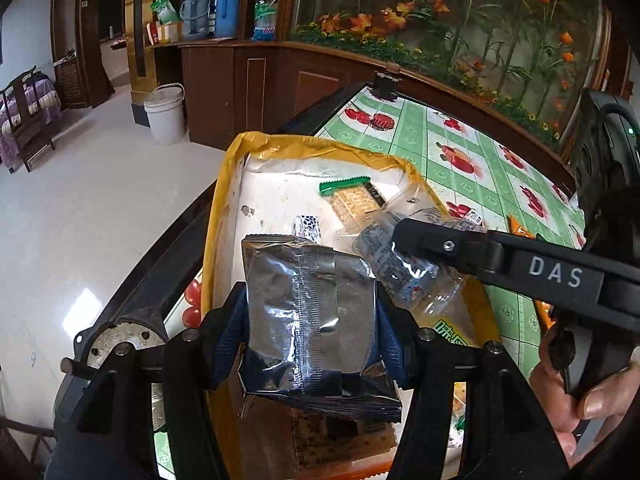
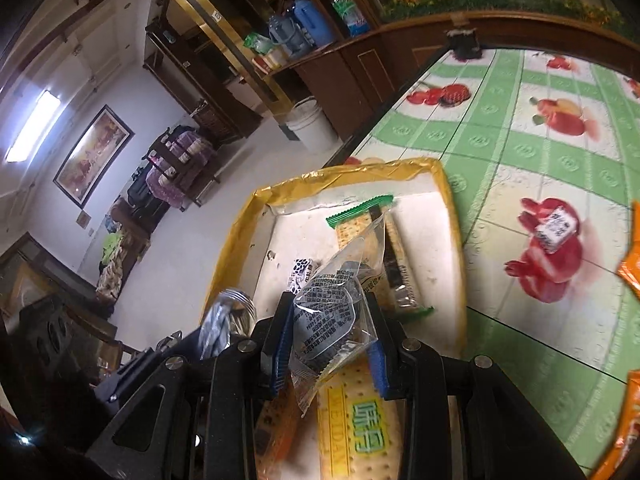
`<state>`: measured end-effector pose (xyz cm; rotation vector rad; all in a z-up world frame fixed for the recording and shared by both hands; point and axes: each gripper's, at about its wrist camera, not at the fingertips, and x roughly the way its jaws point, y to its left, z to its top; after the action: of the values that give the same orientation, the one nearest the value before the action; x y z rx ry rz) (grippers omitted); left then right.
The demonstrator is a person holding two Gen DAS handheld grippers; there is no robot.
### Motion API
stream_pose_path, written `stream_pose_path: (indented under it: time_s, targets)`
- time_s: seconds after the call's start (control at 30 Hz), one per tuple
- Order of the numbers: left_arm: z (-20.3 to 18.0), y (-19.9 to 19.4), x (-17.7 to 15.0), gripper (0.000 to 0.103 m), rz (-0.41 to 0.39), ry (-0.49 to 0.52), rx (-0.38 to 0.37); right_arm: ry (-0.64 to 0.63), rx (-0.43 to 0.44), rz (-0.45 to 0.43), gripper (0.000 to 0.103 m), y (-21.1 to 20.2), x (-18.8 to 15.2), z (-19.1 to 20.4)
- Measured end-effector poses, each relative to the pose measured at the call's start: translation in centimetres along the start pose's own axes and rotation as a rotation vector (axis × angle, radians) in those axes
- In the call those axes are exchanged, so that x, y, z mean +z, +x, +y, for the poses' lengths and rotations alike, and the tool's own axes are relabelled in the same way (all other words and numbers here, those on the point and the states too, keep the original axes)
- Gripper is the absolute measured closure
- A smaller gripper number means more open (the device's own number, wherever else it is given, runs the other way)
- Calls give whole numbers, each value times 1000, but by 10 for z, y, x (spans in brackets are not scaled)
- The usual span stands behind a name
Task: Organize snacks
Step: 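Carry the foil pack and clear bag over the tray and open both grippers, then grasp an orange candy pack with the left gripper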
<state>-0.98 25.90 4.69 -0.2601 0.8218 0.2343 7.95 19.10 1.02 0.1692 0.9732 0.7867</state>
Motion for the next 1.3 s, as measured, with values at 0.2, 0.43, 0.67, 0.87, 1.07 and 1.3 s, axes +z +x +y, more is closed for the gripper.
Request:
stream_pose_path:
  time_s: [0.2,0.43,0.67,0.87,1.07,1.3]
  targets:
    - [1,-1,0,45,11,-2,7,-20,-8,9,70,10,-2,2]
    - [-2,-3,-1,44,14,3,21,-9,5,24,64,7,-5,1]
    - [-8,-15,-7,43,1,8,11,-13,7,-8,64,-16,-9,-3]
    - [-21,-55,-30,43,-96,11,-32,-41,29,-69,64,-68,-28,-17]
    - [-59,-89,-72,37,-192,72,-120,-29,40,-123,64,-121,-56,-42]
    - [-121,-118,-122,37,-320,315,-181,-30,-49,-171,62,-164,-90,-72]
